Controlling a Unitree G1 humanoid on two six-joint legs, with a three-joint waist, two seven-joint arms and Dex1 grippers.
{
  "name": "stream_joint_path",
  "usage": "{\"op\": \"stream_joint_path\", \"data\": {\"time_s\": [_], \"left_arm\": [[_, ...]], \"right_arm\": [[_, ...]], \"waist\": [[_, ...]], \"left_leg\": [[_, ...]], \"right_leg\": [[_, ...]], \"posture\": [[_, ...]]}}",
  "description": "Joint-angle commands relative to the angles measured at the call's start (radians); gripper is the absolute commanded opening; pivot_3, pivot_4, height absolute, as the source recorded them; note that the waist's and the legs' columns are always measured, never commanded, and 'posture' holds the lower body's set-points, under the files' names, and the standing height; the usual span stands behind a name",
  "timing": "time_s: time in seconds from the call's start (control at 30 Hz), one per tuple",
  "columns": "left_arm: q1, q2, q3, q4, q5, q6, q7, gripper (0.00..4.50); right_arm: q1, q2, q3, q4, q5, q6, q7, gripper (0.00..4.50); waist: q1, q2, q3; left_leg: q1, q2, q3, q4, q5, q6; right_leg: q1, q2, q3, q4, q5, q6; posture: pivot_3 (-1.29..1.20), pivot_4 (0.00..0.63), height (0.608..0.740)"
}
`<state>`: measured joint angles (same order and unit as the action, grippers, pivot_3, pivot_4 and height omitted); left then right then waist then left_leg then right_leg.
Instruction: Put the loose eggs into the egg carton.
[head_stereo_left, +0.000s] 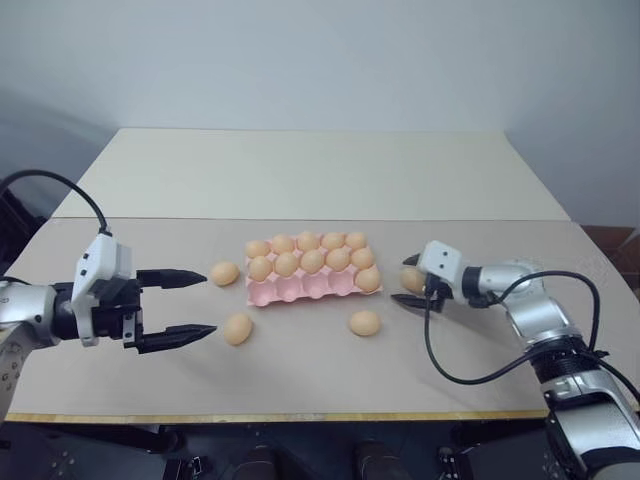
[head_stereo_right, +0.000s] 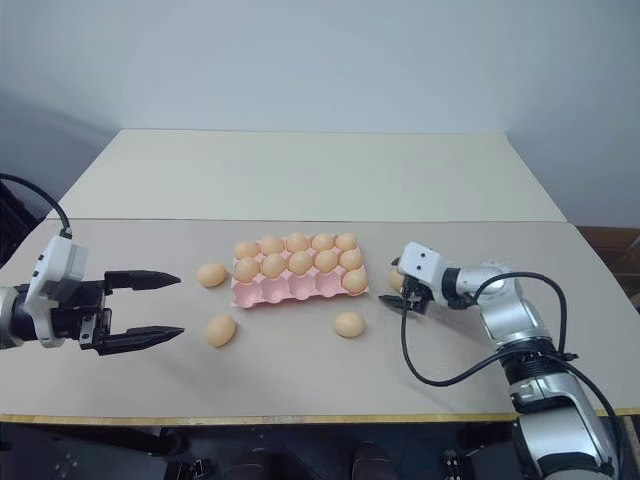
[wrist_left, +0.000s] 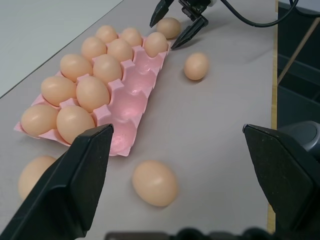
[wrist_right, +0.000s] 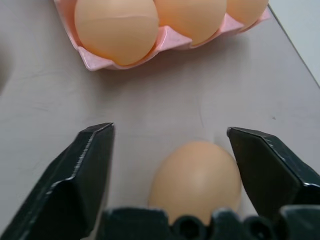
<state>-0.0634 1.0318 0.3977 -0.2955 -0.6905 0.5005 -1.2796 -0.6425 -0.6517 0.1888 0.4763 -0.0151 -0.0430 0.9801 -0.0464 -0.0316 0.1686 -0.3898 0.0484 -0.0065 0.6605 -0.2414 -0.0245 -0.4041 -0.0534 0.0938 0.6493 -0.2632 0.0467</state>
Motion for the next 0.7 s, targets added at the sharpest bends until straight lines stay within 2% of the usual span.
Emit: {"op": "stream_joint_path", "data": {"time_s": [0.03,0.13,0.17,0.43,0.57,0.7], "left_arm": [[-0.001,0.008,0.026,-0.012,0.002,-0.021,-0.004,4.50],[-0.002,0.007,0.024,-0.013,0.002,-0.021,-0.004,4.50],[-0.004,0.007,0.023,-0.011,0.002,-0.022,-0.004,4.50],[-0.039,-0.001,0.016,0.009,-0.004,-0.029,-0.001,4.50],[-0.103,-0.024,0.021,0.017,-0.072,0.015,0.018,4.50],[-0.136,-0.042,0.000,0.016,-0.097,0.030,0.024,4.50]], "right_arm": [[-0.017,-0.003,-0.018,0.012,-0.003,-0.025,0.000,2.81],[-0.012,0.001,-0.027,0.010,0.000,-0.025,-0.012,1.82],[-0.010,0.004,-0.036,-0.006,0.012,-0.011,-0.014,1.65],[0.004,0.013,-0.088,-0.234,0.084,0.075,-0.026,1.65],[-0.033,0.073,-0.086,-0.402,0.152,0.180,-0.036,1.65],[-0.029,0.170,-0.004,-0.466,0.119,0.223,-0.066,1.65]], "waist": [[0.000,0.000,0.000],[0.000,0.000,0.000],[0.000,0.000,0.000],[0.000,0.000,0.000],[-0.003,0.000,0.000],[-0.002,0.000,0.000]], "left_leg": [[0.000,0.000,0.000,0.000,0.000,0.000],[0.000,0.000,0.000,0.000,0.000,0.000],[0.000,0.000,0.000,0.000,0.000,0.000],[0.000,0.000,0.000,0.000,0.000,0.000],[0.000,0.000,0.000,0.000,0.000,0.000],[0.000,0.001,-0.001,0.000,0.000,0.000]], "right_leg": [[0.000,0.000,0.000,0.000,0.000,0.000],[0.000,0.000,0.000,0.000,0.000,0.000],[0.000,0.000,0.000,0.000,0.000,0.000],[0.000,0.000,0.000,0.000,0.000,0.000],[0.000,0.001,0.000,0.002,0.000,0.000],[0.000,0.001,0.000,0.002,0.000,0.000]], "posture": [[0.00,0.150,0.740],[0.00,0.150,0.740],[0.00,0.150,0.740],[0.00,0.150,0.740],[0.00,0.150,0.740],[0.00,0.150,0.740]]}}
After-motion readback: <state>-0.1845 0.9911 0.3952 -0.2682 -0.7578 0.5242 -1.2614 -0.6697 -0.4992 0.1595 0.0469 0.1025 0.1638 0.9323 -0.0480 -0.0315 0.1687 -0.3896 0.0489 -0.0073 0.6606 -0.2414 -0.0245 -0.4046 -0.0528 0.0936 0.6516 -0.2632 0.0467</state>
